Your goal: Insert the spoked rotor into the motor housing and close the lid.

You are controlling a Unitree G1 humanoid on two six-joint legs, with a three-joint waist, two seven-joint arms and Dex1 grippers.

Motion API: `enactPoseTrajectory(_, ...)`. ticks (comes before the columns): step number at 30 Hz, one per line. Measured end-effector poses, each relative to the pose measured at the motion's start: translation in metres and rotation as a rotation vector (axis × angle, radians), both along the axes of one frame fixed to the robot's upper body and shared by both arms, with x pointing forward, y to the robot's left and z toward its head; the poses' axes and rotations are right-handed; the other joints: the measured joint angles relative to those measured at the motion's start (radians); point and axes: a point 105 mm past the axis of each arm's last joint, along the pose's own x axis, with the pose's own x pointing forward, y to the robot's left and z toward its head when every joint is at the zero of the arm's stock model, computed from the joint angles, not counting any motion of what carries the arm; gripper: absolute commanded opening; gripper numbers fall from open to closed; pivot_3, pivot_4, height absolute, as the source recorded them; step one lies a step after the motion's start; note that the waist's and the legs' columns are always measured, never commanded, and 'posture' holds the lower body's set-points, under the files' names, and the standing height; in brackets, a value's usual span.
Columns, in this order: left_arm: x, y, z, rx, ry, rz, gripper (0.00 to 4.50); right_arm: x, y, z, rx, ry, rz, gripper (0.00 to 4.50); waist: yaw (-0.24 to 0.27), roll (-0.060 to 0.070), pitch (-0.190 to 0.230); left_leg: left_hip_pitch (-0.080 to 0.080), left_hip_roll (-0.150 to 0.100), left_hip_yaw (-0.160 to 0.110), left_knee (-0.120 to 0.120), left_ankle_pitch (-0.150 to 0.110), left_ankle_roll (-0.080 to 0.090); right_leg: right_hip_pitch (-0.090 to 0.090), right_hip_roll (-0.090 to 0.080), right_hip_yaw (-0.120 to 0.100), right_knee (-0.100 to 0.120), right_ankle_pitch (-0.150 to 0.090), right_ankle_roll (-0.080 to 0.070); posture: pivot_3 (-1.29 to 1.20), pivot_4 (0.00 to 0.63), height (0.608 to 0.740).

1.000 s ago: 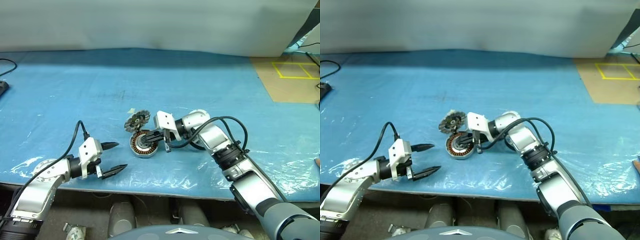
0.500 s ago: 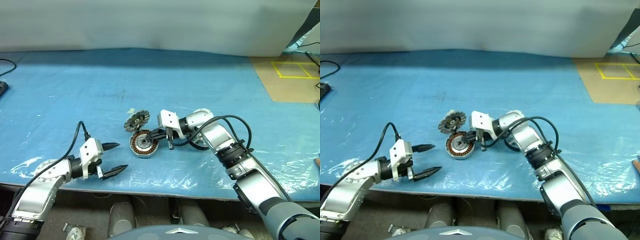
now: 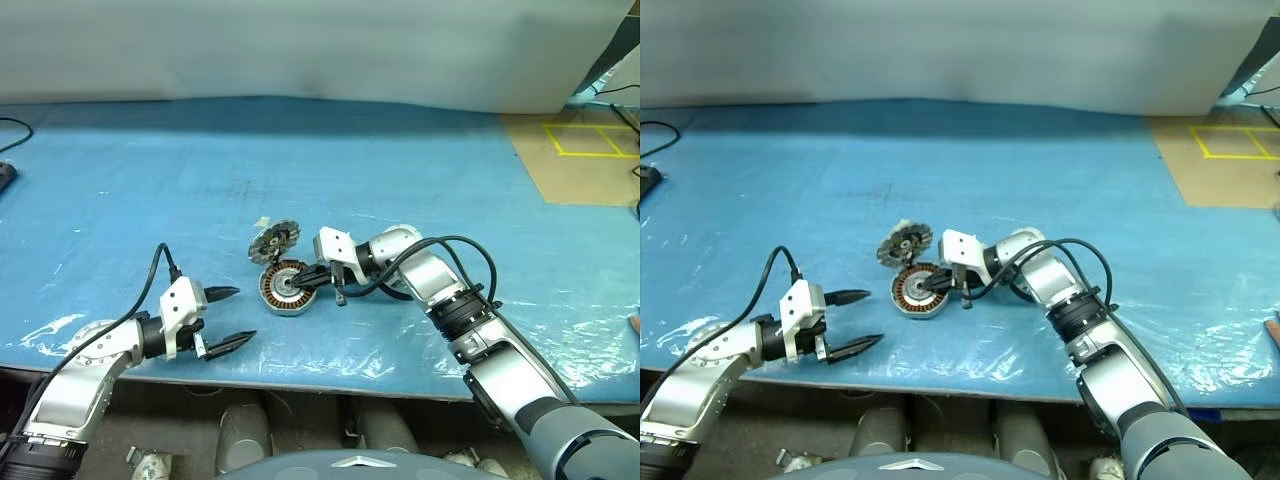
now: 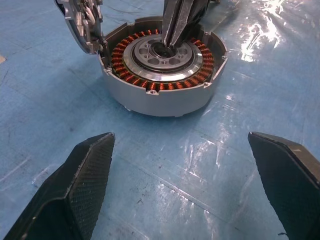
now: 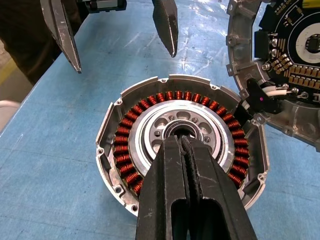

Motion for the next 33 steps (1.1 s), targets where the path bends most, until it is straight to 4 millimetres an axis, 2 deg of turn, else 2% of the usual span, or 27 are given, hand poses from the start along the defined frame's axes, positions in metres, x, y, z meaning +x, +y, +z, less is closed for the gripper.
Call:
enactPoseTrajectory(6,0.0,0.0,0.0,0.0,-0.001,0.0,4.5,0.001,0.0,0.001,0.001,-0.003,0.001,0.04,0.0,0.0,0.0,0.0,0.0,0.0,0.0,0.0,0.0,0.0,0.0,0.0,0.0,0.0,0.0,0.0,0.15,0.74)
enactPoseTrajectory(13,0.0,0.001,-0.001,0.0,0.003,0.004,4.5,0.008,0.006,0.013,0.032,-0.033,-0.013,0.04,0.0,0.0,0.0,0.0,0.0,0.0,0.0,0.0,0.0,0.0,0.0,0.0,0.0,0.0,0.0,0.0,0.15,0.74)
enactPoseTrajectory(18,-0.001,0.003,-0.004,0.0,0.013,0.01,4.5,0.011,0.008,0.004,0.032,-0.005,-0.035,0.04,0.0,0.0,0.0,-0.001,0.0,0.0,0.0,0.0,0.0,0.0,0.0,0.0,0.0,0.0,0.0,0.0,0.15,0.74)
enactPoseTrajectory(33,-0.003,0.006,-0.009,0.001,0.02,0.02,4.5,0.009,0.011,-0.002,0.022,-0.025,-0.014,0.04,0.0,0.0,0.0,0.001,0.0,0.0,0.0,0.0,0.0,0.001,0.0,0.0,0.0,0.0,0.0,0.0,0.15,0.74)
